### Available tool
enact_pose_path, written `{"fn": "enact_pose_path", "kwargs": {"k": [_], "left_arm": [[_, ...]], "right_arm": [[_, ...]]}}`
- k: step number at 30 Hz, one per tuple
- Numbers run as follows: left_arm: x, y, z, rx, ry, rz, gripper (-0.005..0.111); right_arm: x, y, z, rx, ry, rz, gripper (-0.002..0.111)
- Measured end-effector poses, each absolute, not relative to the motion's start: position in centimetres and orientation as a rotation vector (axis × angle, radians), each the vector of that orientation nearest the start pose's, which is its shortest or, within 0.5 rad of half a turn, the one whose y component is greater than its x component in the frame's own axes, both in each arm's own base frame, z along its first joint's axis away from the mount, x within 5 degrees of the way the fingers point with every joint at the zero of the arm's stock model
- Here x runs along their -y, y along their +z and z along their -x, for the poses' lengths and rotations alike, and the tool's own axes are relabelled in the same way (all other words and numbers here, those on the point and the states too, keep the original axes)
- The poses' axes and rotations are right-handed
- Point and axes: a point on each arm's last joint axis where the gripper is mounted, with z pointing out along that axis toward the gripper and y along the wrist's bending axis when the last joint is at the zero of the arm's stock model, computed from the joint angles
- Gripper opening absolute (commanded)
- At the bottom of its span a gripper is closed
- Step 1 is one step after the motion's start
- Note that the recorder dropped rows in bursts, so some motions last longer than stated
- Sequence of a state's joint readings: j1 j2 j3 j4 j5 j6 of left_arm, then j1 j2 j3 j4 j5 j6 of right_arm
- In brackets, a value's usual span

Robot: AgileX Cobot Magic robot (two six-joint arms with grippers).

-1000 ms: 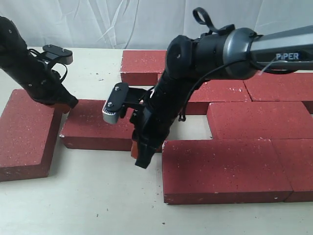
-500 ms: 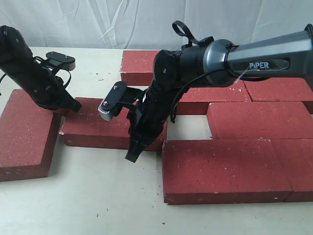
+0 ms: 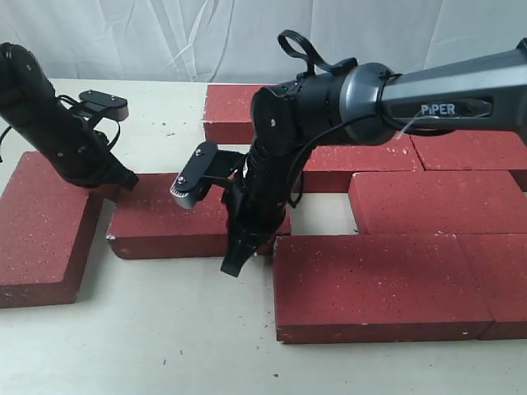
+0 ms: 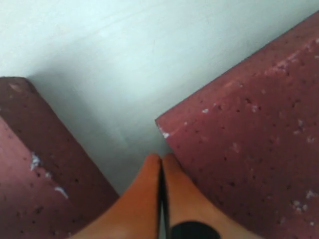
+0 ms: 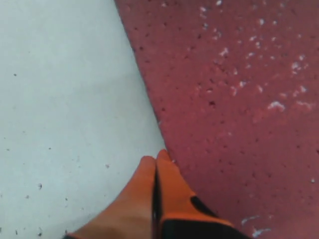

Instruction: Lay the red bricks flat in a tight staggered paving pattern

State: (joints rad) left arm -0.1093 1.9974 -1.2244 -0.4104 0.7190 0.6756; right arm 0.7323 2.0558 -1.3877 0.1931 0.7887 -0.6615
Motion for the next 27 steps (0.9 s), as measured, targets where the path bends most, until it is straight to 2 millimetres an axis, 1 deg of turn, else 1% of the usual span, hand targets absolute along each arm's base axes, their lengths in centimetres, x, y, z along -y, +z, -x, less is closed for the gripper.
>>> {"fn": "enact_pose_path", "kwargs": {"k": [5,11,19,22,23,25,26,27], "left_arm": [[6.6,13.7,-37.4,-2.785,-0.364,-0.703,0.0],[6.7,13.8,-37.6,-2.762,-0.364,-0.67,0.0],[6.7,13.7,-37.7,-2.76,-0.362,-0.667,0.0],[6.7,13.7,-37.7,-2.76,-0.362,-0.667,0.0],[6.7,13.7,-37.7,-2.76,-0.362,-0.667,0.0],[6.7,13.7,-37.7,-2.76,-0.362,-0.667,0.0],[6.7,13.7,-37.7,-2.76,-0.362,-0.667,0.0],[6.7,13.7,-37.7,-2.76,-0.362,-0.667,0.0]], "right_arm": [[-27.9,16.2,-29.2,-2.348,0.23,1.736,-0.001],[-27.7,18.0,-29.2,-2.342,0.288,1.657,-0.001],[-27.7,18.2,-29.3,-2.334,0.296,1.642,-0.001],[-27.4,18.6,-29.4,-2.313,0.258,1.658,-0.001],[-27.2,18.7,-29.5,-2.315,0.257,1.649,-0.001],[-25.8,19.6,-30.6,-2.341,0.244,1.567,-0.001],[-24.1,19.9,-32.0,-2.382,0.229,1.462,-0.001],[-23.1,20.0,-32.9,-2.416,0.241,1.386,-0.001]]}}
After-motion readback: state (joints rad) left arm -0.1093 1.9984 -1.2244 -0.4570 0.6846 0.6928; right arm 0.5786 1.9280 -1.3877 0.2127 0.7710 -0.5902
